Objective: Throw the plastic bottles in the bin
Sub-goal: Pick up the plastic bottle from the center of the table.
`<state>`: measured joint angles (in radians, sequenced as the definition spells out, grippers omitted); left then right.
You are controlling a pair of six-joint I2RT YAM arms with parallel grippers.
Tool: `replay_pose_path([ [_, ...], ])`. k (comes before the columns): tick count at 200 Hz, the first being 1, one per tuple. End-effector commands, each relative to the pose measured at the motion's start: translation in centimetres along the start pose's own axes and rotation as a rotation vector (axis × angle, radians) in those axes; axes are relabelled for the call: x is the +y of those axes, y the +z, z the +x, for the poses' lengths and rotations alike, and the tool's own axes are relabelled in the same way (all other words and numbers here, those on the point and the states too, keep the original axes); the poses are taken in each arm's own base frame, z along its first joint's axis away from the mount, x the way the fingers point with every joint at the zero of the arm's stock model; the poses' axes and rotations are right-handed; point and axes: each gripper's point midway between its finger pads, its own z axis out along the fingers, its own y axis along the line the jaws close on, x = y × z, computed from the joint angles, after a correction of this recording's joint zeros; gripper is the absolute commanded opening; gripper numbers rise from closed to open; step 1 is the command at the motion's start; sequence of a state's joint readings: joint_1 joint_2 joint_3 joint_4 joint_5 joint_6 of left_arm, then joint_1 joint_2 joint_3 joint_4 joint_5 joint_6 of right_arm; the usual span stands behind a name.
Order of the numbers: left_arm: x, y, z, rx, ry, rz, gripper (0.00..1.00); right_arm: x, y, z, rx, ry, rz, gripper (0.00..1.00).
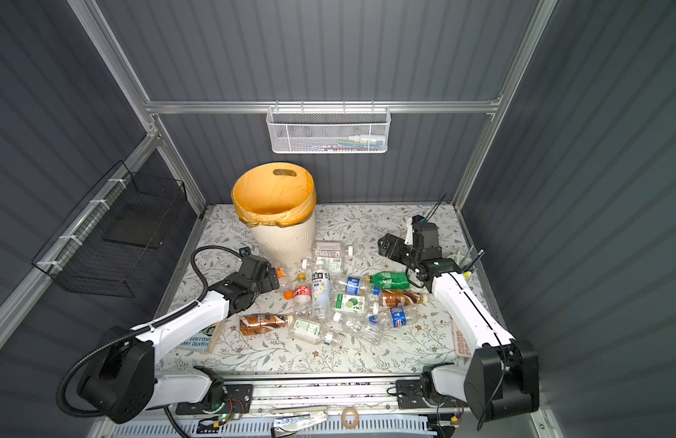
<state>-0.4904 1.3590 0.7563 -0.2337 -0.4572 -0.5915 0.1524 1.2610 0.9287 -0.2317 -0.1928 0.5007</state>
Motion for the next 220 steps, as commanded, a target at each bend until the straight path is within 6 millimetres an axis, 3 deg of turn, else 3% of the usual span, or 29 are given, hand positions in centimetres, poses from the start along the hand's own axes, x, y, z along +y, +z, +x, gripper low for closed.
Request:
replay_pose_path([
  [1, -1.4, 0.5, -0.2, 0.039, -0.081, 0.028, 1.0, -0.6, -0.3, -0.2, -0.029, 0.016, 0.018, 0.99],
  [76, -3.8, 4.2, 1.7, 0.151, -0.158, 0.035, 0.94, -2.1, -0.1, 1.0, -0.001, 0.037, 0.039, 0.99],
  [131, -3.8, 5.4, 3.0, 0.187, -0.185, 0.015, 0.87, -2.4, 0.0, 1.2, 0.007, 0.038, 0.041, 0.99],
  [173, -3.4, 5.2, 3.0, 0.176, -0.201, 0.01, 0.72, -2.4, 0.1, 1.3, 0.013, 0.043, 0.037, 0.99],
  [220, -2.7, 3.1, 1.0, 0.088, -0.228, 0.026, 0.54, -2.4, 0.0, 1.1, 0.005, 0.034, 0.033, 0.99],
])
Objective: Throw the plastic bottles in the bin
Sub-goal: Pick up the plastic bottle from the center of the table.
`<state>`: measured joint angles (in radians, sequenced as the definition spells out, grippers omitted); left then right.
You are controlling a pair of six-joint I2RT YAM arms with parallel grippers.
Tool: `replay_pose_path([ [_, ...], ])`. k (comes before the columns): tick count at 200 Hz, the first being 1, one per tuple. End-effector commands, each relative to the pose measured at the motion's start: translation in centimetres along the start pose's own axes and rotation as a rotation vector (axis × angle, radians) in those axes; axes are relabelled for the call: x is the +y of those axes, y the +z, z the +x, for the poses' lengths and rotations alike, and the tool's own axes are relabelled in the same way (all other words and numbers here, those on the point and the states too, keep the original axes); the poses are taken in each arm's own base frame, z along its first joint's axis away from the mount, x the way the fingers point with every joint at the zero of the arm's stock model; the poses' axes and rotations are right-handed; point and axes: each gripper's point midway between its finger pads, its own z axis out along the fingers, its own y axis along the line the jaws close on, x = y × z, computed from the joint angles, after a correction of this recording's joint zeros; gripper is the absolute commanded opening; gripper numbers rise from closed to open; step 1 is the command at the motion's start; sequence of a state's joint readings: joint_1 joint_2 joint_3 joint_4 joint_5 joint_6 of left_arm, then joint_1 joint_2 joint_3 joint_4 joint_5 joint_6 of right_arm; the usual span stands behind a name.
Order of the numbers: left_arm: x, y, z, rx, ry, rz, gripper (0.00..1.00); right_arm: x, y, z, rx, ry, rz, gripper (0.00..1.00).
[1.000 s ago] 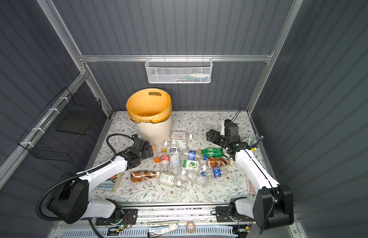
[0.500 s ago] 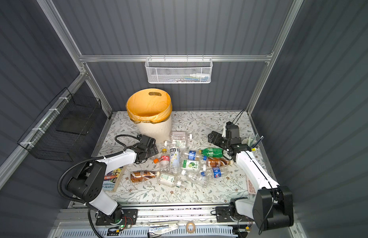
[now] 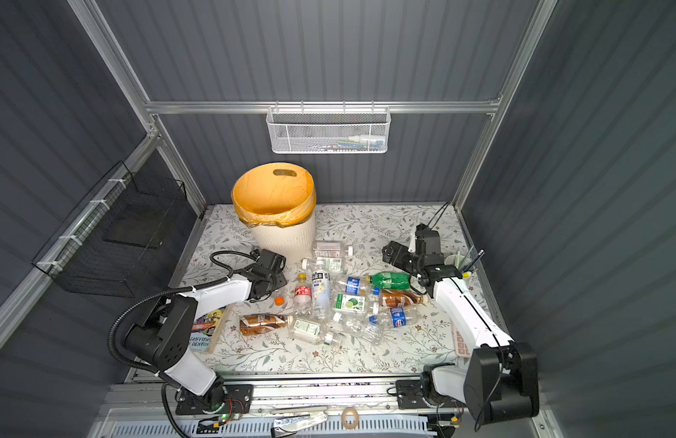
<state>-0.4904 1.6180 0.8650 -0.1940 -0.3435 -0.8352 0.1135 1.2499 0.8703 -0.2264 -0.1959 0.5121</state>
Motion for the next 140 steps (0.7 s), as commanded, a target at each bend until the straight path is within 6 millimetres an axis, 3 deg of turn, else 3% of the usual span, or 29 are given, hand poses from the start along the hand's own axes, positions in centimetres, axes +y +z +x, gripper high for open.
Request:
replay_pose_path([
  [1, 0.2, -1.9, -1.3, -0.066, -0.022, 0.017, 0.54, -0.1, -0.3, -0.2, -0.013, -0.009, -0.009, 0.99],
  [23, 1.0, -4.0, -2.6, -0.129, -0.044, 0.011, 0.52, -0.5, -0.6, -0.6, -0.029, -0.002, -0.002, 0.99],
  [56, 2.6, -9.6, -5.8, -0.276, -0.071, 0.015, 0.52, -1.1, -1.3, -1.2, -0.071, 0.008, -0.002, 0.99],
  [97, 4.6, -21.8, -13.2, -0.612, -0.02, 0.008, 0.52, -1.2, -2.2, -1.7, -0.117, 0.007, -0.008, 0.99],
  [122, 2.5, -27.8, -17.5, -0.78, 0.031, 0.094, 0.52, -0.7, -2.5, -2.2, -0.145, 0.017, -0.035, 0.99],
  [140, -0.9, -30.2, -20.2, -0.847, 0.105, 0.174, 0.51, -0.1, -2.7, -2.6, -0.155, 0.019, -0.066, 0.99],
])
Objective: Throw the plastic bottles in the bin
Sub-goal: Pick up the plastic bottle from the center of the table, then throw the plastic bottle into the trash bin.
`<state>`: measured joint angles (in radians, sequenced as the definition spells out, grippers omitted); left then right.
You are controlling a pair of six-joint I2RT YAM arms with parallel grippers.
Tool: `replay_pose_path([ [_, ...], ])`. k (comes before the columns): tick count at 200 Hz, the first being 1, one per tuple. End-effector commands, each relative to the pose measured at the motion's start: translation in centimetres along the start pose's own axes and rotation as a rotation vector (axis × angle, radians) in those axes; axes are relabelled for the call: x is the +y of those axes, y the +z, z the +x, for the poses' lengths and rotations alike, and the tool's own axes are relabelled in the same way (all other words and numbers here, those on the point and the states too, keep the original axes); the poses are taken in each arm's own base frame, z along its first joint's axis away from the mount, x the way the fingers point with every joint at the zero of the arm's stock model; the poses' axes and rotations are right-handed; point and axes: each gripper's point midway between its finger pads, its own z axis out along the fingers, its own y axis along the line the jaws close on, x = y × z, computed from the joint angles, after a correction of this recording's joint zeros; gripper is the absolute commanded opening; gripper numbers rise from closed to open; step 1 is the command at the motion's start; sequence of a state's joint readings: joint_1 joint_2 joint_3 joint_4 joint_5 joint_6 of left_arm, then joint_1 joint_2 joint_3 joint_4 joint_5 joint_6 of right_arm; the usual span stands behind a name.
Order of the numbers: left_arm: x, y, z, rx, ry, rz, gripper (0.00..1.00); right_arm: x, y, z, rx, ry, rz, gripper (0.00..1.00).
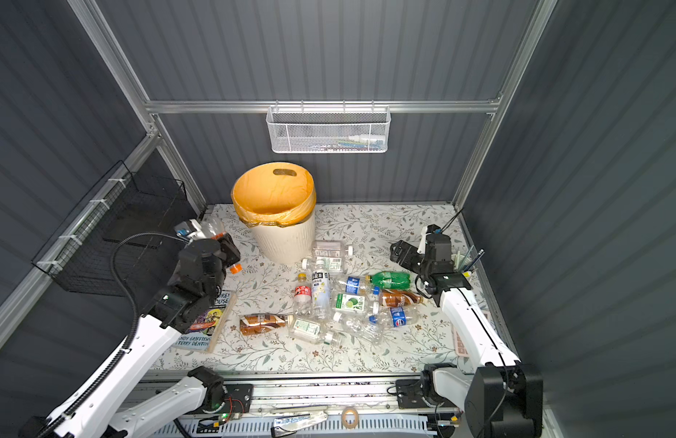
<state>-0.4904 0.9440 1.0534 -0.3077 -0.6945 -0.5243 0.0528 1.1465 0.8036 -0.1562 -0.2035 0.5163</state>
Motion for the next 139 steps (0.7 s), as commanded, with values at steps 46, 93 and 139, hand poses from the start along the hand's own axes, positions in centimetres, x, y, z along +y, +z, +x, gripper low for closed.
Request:
replay_pose_path([
  [46, -15.6, 6.9, -4.9, 0.019, 0.325, 0.315, 0.55, 2.5, -0.6, -0.2, 0.017, -0.028, -0.127, 0.99],
  [93, -18.3, 9.7, -4.8, 0.073, 0.324, 0.313, 1.0, 2.0, -2.3, -0.4, 0.014, -0.069, -0.084, 0.99],
  [139, -16.2, 7.1, -8.0, -0.037, 0.283, 0.274, 1.0, 1.4, -2.4, -0.4, 0.005, -0.058, -0.059, 0.99],
])
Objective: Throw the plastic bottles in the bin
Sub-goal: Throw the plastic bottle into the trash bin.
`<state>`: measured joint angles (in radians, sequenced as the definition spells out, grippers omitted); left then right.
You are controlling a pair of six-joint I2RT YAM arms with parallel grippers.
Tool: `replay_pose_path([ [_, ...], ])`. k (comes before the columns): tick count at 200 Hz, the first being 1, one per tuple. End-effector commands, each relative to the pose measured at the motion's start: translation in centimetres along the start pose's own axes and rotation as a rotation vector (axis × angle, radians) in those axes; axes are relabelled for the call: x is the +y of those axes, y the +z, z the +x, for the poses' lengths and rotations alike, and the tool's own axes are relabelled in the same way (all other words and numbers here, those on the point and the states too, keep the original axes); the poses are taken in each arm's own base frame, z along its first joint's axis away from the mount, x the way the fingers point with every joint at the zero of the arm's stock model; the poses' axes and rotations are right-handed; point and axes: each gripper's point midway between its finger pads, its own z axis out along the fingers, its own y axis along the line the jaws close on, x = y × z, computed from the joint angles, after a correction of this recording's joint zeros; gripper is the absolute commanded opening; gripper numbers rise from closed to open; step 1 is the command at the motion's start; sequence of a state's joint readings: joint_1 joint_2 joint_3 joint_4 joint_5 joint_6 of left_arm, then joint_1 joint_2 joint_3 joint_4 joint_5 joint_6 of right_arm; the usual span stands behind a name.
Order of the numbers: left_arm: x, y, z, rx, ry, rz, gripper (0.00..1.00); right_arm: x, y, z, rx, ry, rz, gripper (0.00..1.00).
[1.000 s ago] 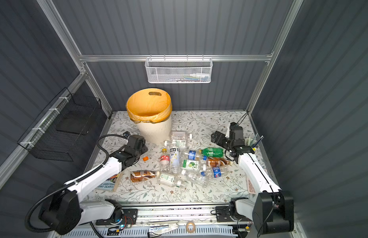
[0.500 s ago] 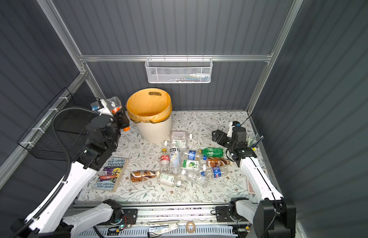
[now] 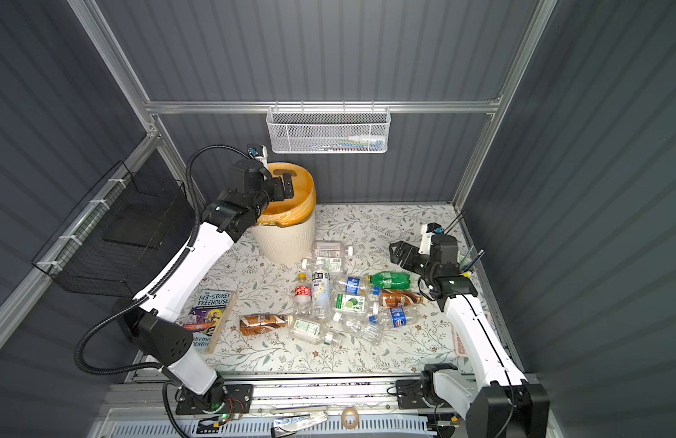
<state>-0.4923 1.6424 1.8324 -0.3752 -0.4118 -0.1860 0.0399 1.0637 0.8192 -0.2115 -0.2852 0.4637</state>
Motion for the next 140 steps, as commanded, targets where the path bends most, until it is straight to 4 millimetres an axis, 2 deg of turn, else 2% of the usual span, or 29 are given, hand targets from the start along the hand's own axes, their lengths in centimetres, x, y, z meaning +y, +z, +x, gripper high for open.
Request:
replay_pose_path([
  [1, 1.5, -4.2, -3.9, -0.128, -0.03, -0.017, 1.0, -0.5, 0.0, 0.1, 0.011, -0.001, 0.024, 0.99],
  [34, 2.3, -5.7, -1.5, -0.094, -0.033, -0.01, 1.0, -0.4, 0.3, 0.6, 0.033, 0.002, 0.013, 0.99],
  [56, 4.0, -6.5, 1.1, -0.044, -0.03, -0.071, 1.0, 0.0, 0.3, 0.7, 0.042, -0.018, -0.008, 0.99],
  [83, 5.9, -7.5, 4.0, -0.005, -0.054, -0.137, 1.0, 1.5, 0.4, 0.8, 0.044, -0.069, -0.054, 0.99],
  [87, 6.2, -7.7, 4.0, -0.008, -0.063, -0.149, 1.0, 2.0, 0.4, 0.8, 0.043, -0.082, -0.065, 0.99],
  [89, 6.4, -7.5, 5.2, 0.015, -0.055, -0.159, 1.0, 2.2, 0.5, 0.8, 0.042, -0.089, -0.071, 0.99],
  [92, 6.6, -7.5, 5.8, 0.027, -0.052, -0.17, 1.0, 2.5, 0.6, 0.9, 0.044, -0.099, -0.08, 0.99],
  [105, 7.6, -7.6, 7.1, 0.049, -0.055, -0.22, 1.0, 4.6, 0.9, 1.3, 0.057, -0.16, -0.125, 0.98],
  [113, 8.2, -7.8, 7.6, 0.055, -0.056, -0.248, 1.0, 6.3, 0.9, 1.4, 0.061, -0.212, -0.159, 0.98],
  [118, 8.5, -7.9, 7.9, 0.06, -0.053, -0.264, 1.0, 7.0, 1.8, 2.2, 0.093, -0.239, -0.169, 0.98],
  [140, 10.2, -8.3, 9.1, 0.072, -0.063, -0.332, 1.0, 12.0, 3.2, 4.2, 0.153, -0.385, -0.27, 0.97],
])
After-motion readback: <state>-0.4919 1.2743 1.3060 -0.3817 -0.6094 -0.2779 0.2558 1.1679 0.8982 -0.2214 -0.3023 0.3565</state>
